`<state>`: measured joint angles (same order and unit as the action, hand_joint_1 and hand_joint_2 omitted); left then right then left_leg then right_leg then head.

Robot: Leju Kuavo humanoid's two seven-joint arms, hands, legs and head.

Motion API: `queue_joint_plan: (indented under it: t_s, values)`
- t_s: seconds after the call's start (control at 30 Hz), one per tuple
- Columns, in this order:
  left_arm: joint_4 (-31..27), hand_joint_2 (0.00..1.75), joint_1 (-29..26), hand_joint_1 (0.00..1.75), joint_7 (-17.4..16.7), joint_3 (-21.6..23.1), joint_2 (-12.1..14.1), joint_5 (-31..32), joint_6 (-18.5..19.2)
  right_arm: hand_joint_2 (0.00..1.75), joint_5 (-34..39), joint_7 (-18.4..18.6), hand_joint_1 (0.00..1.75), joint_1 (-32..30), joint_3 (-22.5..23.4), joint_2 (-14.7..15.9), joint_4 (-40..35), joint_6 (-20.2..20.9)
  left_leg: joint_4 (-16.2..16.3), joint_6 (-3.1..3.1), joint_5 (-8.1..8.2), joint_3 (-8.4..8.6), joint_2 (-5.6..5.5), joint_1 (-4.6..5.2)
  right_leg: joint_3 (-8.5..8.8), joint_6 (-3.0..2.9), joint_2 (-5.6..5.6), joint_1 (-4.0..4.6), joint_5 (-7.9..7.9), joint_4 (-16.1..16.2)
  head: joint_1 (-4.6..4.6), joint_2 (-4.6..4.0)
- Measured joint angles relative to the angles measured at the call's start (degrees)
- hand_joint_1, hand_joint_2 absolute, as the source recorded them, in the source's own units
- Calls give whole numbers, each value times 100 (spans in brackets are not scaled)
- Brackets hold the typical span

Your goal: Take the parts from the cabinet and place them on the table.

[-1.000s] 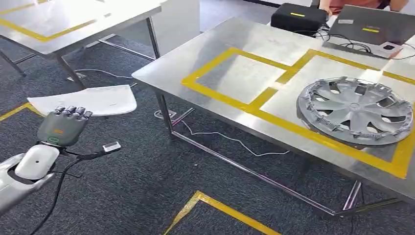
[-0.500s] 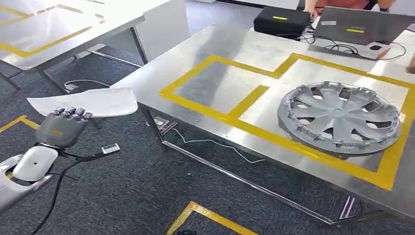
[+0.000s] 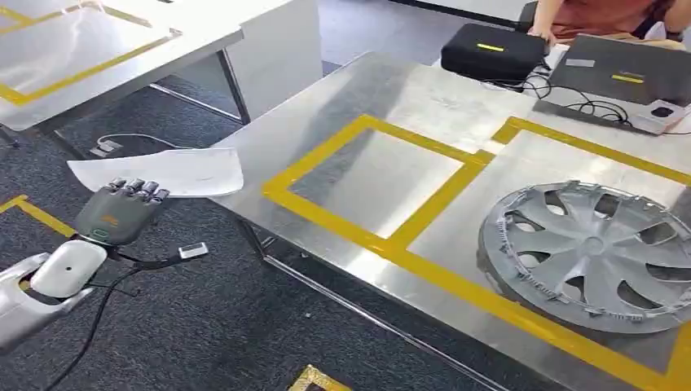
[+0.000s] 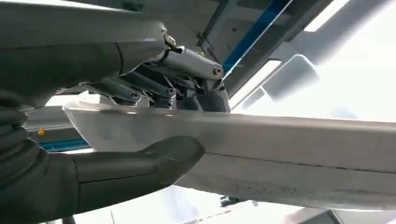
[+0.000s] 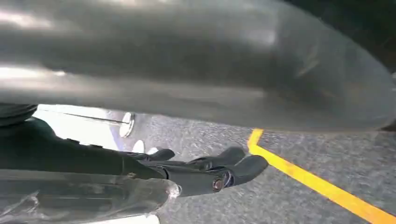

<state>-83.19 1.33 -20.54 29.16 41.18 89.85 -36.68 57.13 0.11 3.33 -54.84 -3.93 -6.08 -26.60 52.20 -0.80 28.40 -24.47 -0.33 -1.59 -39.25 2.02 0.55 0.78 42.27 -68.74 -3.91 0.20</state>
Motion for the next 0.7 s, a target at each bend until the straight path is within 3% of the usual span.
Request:
queue_joint_plan:
  t_s: [0.03,0.07,0.1,0.13,0.17,0.2,0.23,0.27,0.3,0.33,0.4,0.43,0.47,0.5,0.53,0.57,0.6,0.63,0.7]
  values:
    - [22,175,52,138,103,0,-22,0,-48,0,-7,0,0,-12,-2,0,0,0,-31,-20,98,147,-7,-1,-93,-1,-2,-13,-367,329,2,0]
    - [61,175,120,138,263,-4,-92,0,-98,0,-9,0,0,-33,-9,0,0,-2,-33,-38,205,270,-10,0,-172,-15,-15,-25,-1162,722,0,0]
    - [145,175,216,138,561,-39,-211,0,-159,0,-9,-21,0,-83,-22,0,-2,-2,29,-75,340,372,-44,31,-289,-38,-65,-23,-2280,1174,24,0]
    - [221,175,282,138,834,-74,-318,0,-175,0,-2,-92,0,-70,-44,0,-2,4,85,-116,415,400,-79,51,-247,-95,-98,-22,-2476,1122,24,0]
    - [271,175,408,138,1173,-140,-435,0,-188,0,2,-92,0,-39,-72,0,-2,-2,39,-159,554,453,-78,36,-182,-132,-55,20,-2418,985,-15,0]
    - [286,175,504,138,1428,-182,-503,-2,-197,0,2,-55,0,18,-96,-11,-11,-2,77,-200,522,487,-76,0,-199,-187,-70,31,-2380,973,-13,0]
    - [346,175,665,138,1587,-203,-612,-4,-201,0,4,-52,0,76,-105,-11,-11,-2,230,-246,413,378,-80,-4,-168,-227,-67,29,-2380,996,-13,0]
    - [436,175,857,138,1754,-197,-761,-9,-205,0,4,-52,0,106,-109,-11,-20,-4,582,-269,285,158,-60,-11,-127,-256,-62,4,-2384,1053,-26,0]
    - [522,175,1022,138,1929,-164,-936,-9,-216,0,2,-72,0,137,-118,-11,-22,-2,1083,-265,177,-168,-32,-1,-85,-284,-71,2,-2367,1097,-61,0]
    - [582,175,1099,138,2083,-129,-1064,-59,-229,0,4,-94,0,159,-136,-13,-26,-2,1552,-253,273,-512,-32,12,-46,-315,-69,6,-2346,1127,-61,0]
    - [679,175,1132,138,2361,-72,-1220,-329,-242,0,9,-120,0,147,-146,-22,-42,4,2046,-239,805,-988,-33,28,48,-364,-25,23,-2284,1149,-92,0]
    - [737,175,1184,138,2509,-28,-1334,-547,-249,0,11,-120,0,137,-155,-24,-48,2,2087,-230,1026,-1135,-33,33,91,-370,-1,31,-2248,1149,-94,0]
    - [789,175,1255,138,2643,32,-1468,-805,-251,0,13,-120,0,134,-172,-24,-55,2,2022,-216,1088,-1223,-32,36,134,-371,8,39,-2216,1147,-101,0]
    - [835,175,1319,138,2766,105,-1600,-1050,-264,0,13,-105,0,137,-194,-24,-57,2,1823,-201,966,-1240,-32,42,179,-369,19,48,-2189,1147,-92,0]
    - [855,175,1367,138,2841,188,-1718,-1238,-293,0,18,-105,0,147,-210,-28,-59,2,1458,-178,568,-1180,-32,56,216,-360,26,49,-2167,1147,-92,0]
    - [863,175,1379,138,2894,252,-1792,-1366,-304,0,20,-105,0,157,-234,-31,-68,2,1022,-157,63,-1078,-33,69,242,-346,46,49,-2151,1146,-94,0]
    - [874,175,1378,138,2898,304,-1830,-1425,-304,0,22,-105,0,156,-243,-35,-77,4,699,-134,-234,-1048,-32,73,246,-330,75,56,-2146,1129,-92,0]
    - [883,175,1383,138,2894,343,-1853,-1440,-299,0,24,-127,0,155,-245,-39,-85,9,419,-126,-197,-1061,-30,72,205,-295,113,79,-2119,1058,-105,0]
    - [892,175,1337,138,2878,380,-1849,-1491,-280,0,22,-116,0,137,-264,-42,-90,35,465,-72,-377,-1047,-43,87,201,-215,137,85,-2036,1056,-103,0]
